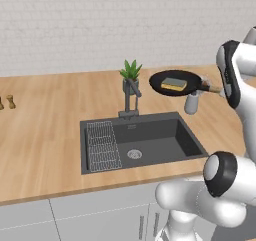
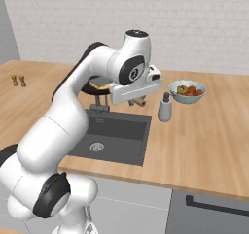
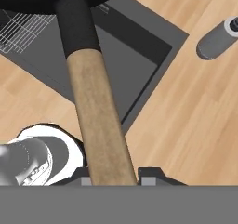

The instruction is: Pick the pan and sponge and place them into the sink. Then turn on the water.

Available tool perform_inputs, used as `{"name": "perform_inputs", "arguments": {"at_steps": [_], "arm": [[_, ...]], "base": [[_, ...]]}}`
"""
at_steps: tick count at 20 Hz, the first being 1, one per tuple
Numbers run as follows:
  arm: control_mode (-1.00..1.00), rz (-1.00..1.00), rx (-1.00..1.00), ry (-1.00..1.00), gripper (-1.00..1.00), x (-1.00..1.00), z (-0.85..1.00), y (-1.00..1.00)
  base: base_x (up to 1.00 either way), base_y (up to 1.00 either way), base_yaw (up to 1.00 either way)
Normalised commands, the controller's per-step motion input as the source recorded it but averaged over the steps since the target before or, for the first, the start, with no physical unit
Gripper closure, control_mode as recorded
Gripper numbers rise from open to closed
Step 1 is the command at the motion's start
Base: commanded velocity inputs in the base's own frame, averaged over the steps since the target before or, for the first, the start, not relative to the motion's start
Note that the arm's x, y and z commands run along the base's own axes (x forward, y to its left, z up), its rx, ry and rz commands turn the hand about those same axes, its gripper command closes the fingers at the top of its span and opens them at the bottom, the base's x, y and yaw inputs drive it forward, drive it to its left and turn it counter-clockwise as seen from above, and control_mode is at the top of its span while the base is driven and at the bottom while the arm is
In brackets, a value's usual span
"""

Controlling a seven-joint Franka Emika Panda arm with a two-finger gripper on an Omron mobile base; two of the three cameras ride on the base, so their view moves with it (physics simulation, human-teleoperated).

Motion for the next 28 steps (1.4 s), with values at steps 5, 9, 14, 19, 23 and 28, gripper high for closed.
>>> {"name": "perform_inputs", "arguments": {"at_steps": [5, 9, 14, 19, 23, 28], "arm": [[-1.0, 0.15, 0.02, 0.03, 1.0, 0.46, -0.19, 0.06], [-1.0, 0.1, 0.0, 0.0, 1.0, 0.3, -0.32, -0.39], [-1.0, 0.09, 0.0, 0.02, 1.0, -0.01, -0.73, -0.24], [-1.0, 0.09, 0.0, 0.01, 1.0, -0.07, -0.85, -0.07], [-1.0, 0.04, 0.0, 0.07, 1.0, 0.0, -0.53, 0.02], [-1.0, 0.0, 0.0, 0.24, 1.0, 0.53, -0.59, 0.0]], "base": [[0.0, 0.0, 0.0], [0.0, 0.0, 0.0], [0.0, 0.0, 0.0], [0.0, 0.0, 0.0], [0.0, 0.0, 0.0], [0.0, 0.0, 0.0]]}}
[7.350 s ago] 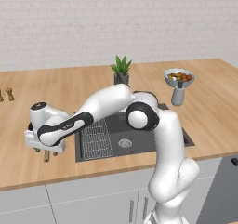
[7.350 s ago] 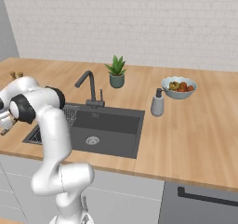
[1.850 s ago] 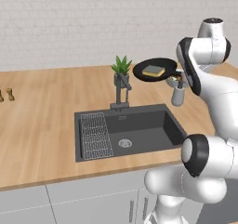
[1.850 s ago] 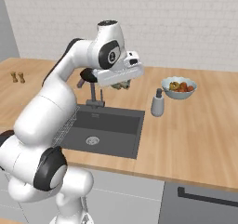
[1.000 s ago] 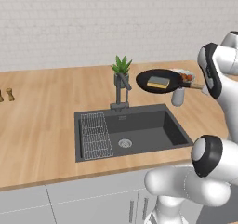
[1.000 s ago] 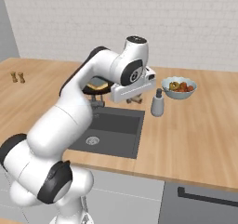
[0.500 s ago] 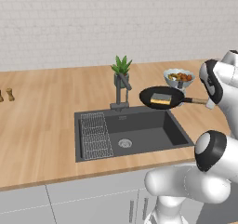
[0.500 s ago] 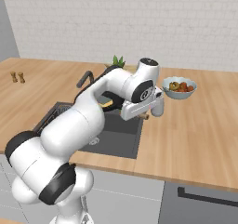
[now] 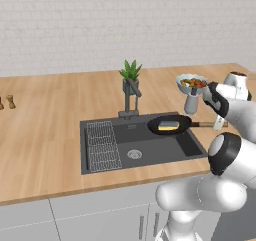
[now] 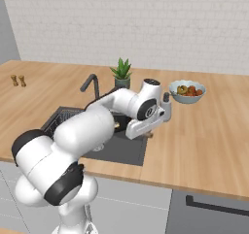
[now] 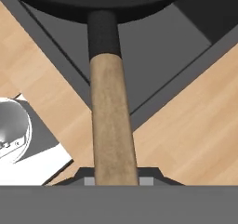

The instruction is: Pick the pan and sponge and place them into the sink. Then turn on the water.

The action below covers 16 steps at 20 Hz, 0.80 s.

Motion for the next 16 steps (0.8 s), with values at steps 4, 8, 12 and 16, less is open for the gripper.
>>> {"name": "perform_inputs", "arguments": {"at_steps": [4, 8, 12, 16], "arm": [[-1.0, 0.0, 0.0, 0.19, 1.0, 0.59, -0.3, 0.01], [-1.0, 0.0, 0.01, 0.13, 1.0, 0.39, -0.33, 0.11], [-1.0, 0.0, 0.08, 0.02, 1.0, 0.21, -0.06, 0.21], [-1.0, 0.0, 0.09, 0.0, 1.0, 0.0, -0.16, 0.42]], "base": [[0.0, 0.0, 0.0], [0.0, 0.0, 0.0], [0.0, 0.0, 0.0], [0.0, 0.0, 0.0]]}}
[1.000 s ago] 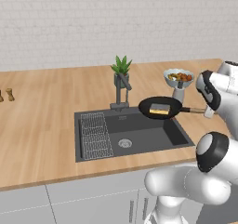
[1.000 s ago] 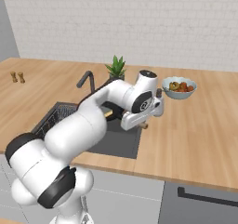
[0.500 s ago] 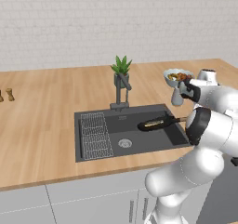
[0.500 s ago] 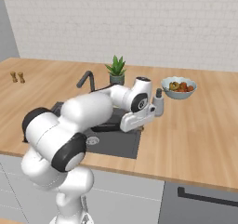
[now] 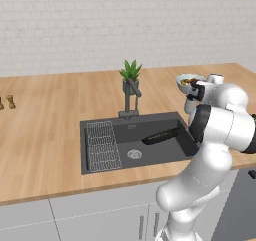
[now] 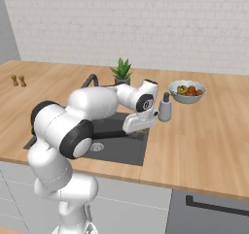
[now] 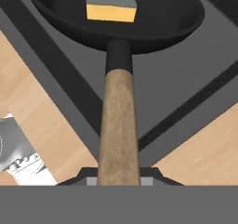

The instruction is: Pick the pan and sponge and place them into the sink. Then turn on the water.

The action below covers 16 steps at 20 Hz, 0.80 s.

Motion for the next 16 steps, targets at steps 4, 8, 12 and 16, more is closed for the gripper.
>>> {"name": "perform_inputs", "arguments": {"at_steps": [4, 8, 12, 16], "arm": [[-1.0, 0.0, 0.09, 0.0, 1.0, 0.0, -0.28, 0.45], [-1.0, 0.0, 0.04, -0.05, 1.0, 0.12, -0.33, 0.42], [-1.0, 0.01, 0.0, -0.11, 1.0, 0.31, -0.19, 0.32], [-1.0, 0.02, 0.0, -0.12, 1.0, 0.34, -0.13, 0.3]], "base": [[0.0, 0.0, 0.0], [0.0, 0.0, 0.0], [0.0, 0.0, 0.0], [0.0, 0.0, 0.0]]}}
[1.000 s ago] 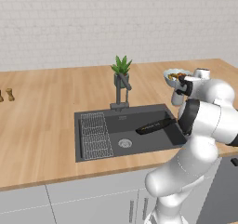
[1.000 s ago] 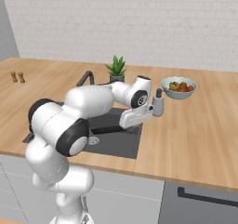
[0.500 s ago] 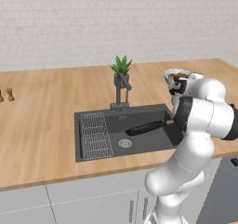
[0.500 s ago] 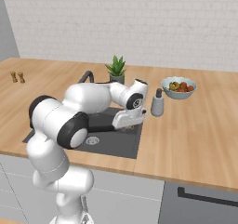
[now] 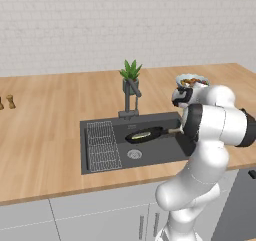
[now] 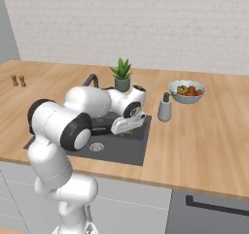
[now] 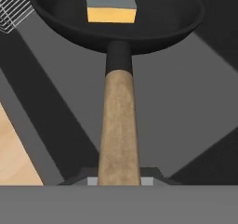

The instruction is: Pick the pan and sponge and place them into the sink. Then turn on the water.

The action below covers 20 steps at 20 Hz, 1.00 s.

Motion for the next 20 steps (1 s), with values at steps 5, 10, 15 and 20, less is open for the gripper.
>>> {"name": "perform_inputs", "arguments": {"at_steps": [5, 10, 15, 20], "arm": [[-1.0, 0.05, 0.0, -0.11, 1.0, 0.13, -0.48, 0.26], [-1.0, 0.07, 0.0, -0.09, 1.0, 0.31, -0.48, 0.03], [-1.0, 0.06, 0.0, -0.06, 1.0, 0.36, -0.38, 0.0], [-1.0, 0.1, 0.0, 0.0, 1.0, 0.02, -0.47, 0.0]], "base": [[0.0, 0.0, 0.0], [0.0, 0.0, 0.0], [0.0, 0.0, 0.0], [0.0, 0.0, 0.0]]}}
